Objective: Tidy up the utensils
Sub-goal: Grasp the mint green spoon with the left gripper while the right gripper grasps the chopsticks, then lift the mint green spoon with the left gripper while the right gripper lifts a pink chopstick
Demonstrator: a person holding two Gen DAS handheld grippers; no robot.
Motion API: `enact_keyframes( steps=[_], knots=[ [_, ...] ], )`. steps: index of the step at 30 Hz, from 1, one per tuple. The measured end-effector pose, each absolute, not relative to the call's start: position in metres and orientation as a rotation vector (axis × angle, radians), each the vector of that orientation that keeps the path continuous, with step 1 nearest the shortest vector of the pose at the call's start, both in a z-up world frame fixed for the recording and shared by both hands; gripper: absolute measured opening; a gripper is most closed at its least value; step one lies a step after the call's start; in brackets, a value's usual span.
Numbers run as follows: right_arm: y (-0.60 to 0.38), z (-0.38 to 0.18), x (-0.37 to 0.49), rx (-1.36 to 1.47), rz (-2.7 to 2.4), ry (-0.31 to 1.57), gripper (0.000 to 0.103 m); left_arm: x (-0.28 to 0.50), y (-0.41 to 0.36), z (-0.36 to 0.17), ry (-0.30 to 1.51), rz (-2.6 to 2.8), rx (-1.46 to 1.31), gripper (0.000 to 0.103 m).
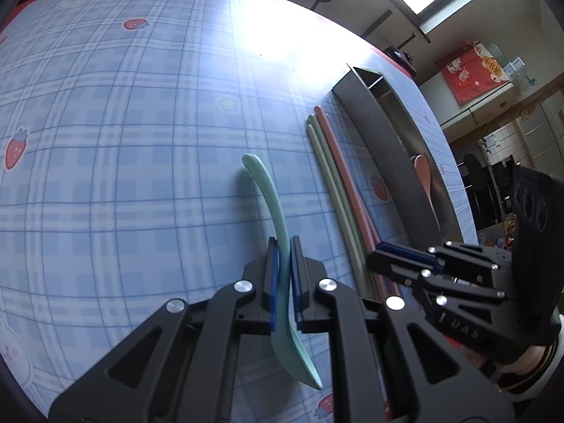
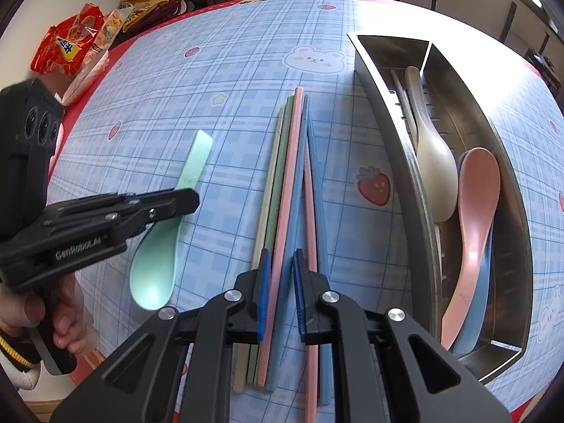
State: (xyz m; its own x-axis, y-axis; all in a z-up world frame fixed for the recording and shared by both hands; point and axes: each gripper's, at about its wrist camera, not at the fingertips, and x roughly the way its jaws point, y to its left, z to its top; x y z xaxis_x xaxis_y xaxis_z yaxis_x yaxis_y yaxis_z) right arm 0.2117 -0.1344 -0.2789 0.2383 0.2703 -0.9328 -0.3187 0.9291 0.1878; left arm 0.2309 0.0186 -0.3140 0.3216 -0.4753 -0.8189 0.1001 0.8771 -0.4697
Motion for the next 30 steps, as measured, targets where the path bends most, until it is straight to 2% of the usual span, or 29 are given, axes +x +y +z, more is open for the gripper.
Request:
enact_keyframes(
  steps=[9, 10, 11, 15, 24, 30],
  knots=[
    [-0.125, -0.281, 0.229, -0.059, 0.411, 1.267, 0.013, 0.206, 0.035, -0.315, 1.177, -0.349, -0.377, 0.011],
    [-0.125, -0.281, 0.228, -0.063, 0.413, 1.268, 0.012, 0.204, 0.037, -0.316, 1.177, -0.346, -0.385, 0.011],
    [-0.125, -0.281, 0.227, -0.066, 0.413, 1.268, 0.008, 0.201, 0.04, -0.317, 1.176, -0.344, -0.39, 0.011],
    [-0.127, -0.279, 0.219, -0.051, 0.417, 1.281, 0.006, 0.195, 0.044, -0.316, 1.173, -0.339, -0.388, 0.011],
    [-0.145, -0.285, 0.184, 0.129, 0.434, 1.381, 0.006, 0.177, 0.049, -0.316, 1.178, -0.318, -0.402, 0.011],
    [-0.148, -0.286, 0.176, 0.134, 0.439, 1.392, 0.006, 0.164, 0.052, -0.317, 1.167, -0.309, -0.424, 0.012]
  ],
)
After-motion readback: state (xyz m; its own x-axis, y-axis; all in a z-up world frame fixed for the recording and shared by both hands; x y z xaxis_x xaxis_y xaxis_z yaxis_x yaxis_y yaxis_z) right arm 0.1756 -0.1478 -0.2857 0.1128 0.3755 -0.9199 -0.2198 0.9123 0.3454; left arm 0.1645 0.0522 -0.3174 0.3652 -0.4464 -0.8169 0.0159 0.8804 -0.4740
